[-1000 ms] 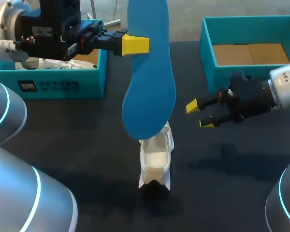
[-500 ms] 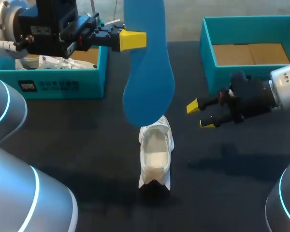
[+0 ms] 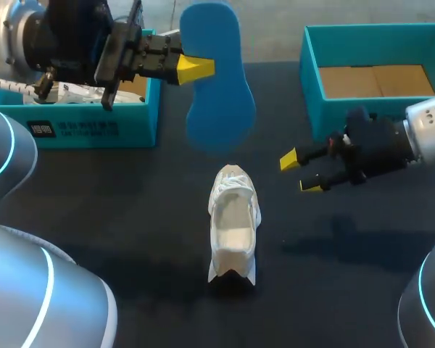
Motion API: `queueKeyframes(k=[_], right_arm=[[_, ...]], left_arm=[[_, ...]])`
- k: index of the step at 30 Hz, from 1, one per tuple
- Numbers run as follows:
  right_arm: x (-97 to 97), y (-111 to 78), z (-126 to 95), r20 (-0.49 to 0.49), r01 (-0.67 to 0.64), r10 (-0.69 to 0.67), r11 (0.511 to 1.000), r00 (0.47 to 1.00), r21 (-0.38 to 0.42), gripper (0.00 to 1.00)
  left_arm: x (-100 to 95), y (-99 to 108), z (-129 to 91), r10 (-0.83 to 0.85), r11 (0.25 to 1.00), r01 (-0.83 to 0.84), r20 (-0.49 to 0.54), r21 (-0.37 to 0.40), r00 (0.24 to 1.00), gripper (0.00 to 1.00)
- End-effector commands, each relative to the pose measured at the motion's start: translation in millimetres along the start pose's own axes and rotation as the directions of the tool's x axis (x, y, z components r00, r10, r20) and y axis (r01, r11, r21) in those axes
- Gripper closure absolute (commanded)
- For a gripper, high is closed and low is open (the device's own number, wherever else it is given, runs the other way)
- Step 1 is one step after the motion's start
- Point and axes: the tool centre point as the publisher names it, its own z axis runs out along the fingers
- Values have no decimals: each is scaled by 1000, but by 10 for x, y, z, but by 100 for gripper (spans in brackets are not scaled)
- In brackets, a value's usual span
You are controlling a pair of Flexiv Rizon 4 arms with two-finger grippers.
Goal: Take the shoe out of the shoebox, open the shoe tongue, remove and reinsert the insole, then place the shoe into the shoebox
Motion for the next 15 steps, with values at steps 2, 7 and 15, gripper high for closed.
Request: queueKeyframes(k=[2, 7, 15], right_arm=[[8, -11, 8, 4, -2, 2, 1000, 1000, -2, 0], [8, -11, 8, 4, -2, 2, 1000, 1000, -2, 0], [8, -11, 8, 4, -2, 2, 1000, 1000, -2, 0]], left_arm=[[-93, 60, -50, 447, 891, -449, -48, -72, 893, 100], [-93, 60, -50, 447, 891, -449, -48, -72, 893, 100], [-99, 86, -57, 486, 871, -487, -36, -67, 873, 100]])
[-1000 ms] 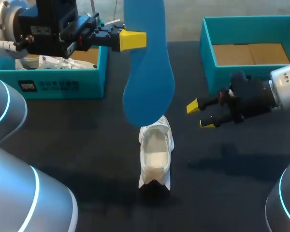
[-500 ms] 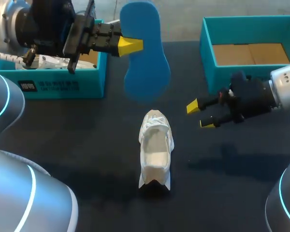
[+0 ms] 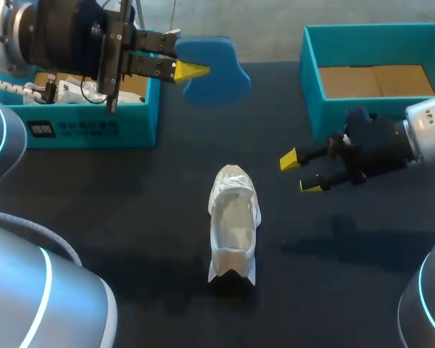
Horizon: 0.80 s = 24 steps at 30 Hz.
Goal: Take the shoe out of the shoebox, open the shoe tongue, remove and reinsert the insole, then place the shoe into the shoebox
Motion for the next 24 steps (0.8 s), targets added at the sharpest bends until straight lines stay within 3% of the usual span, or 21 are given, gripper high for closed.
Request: queueKeyframes(k=[1, 8, 14, 16, 24], right_arm=[[8, -10, 9, 4, -2, 2, 1000, 1000, -2, 0], [8, -10, 9, 4, -2, 2, 1000, 1000, -2, 0], [8, -10, 9, 4, -2, 2, 1000, 1000, -2, 0], [8, -10, 9, 4, -2, 2, 1000, 1000, -2, 0], [8, -10, 9, 4, -2, 2, 1000, 1000, -2, 0]], left_arm=[[-10, 53, -23, 110, 994, -110, 19, -7, 994, 100], [162, 437, -12, 365, 930, -366, 34, 33, 930, 100], [291, 743, 69, 533, 846, -531, 29, -41, 846, 100], [380, 863, 57, 619, 783, -618, -8, -65, 785, 100], [380, 863, 57, 619, 783, -618, -8, -65, 785, 100]])
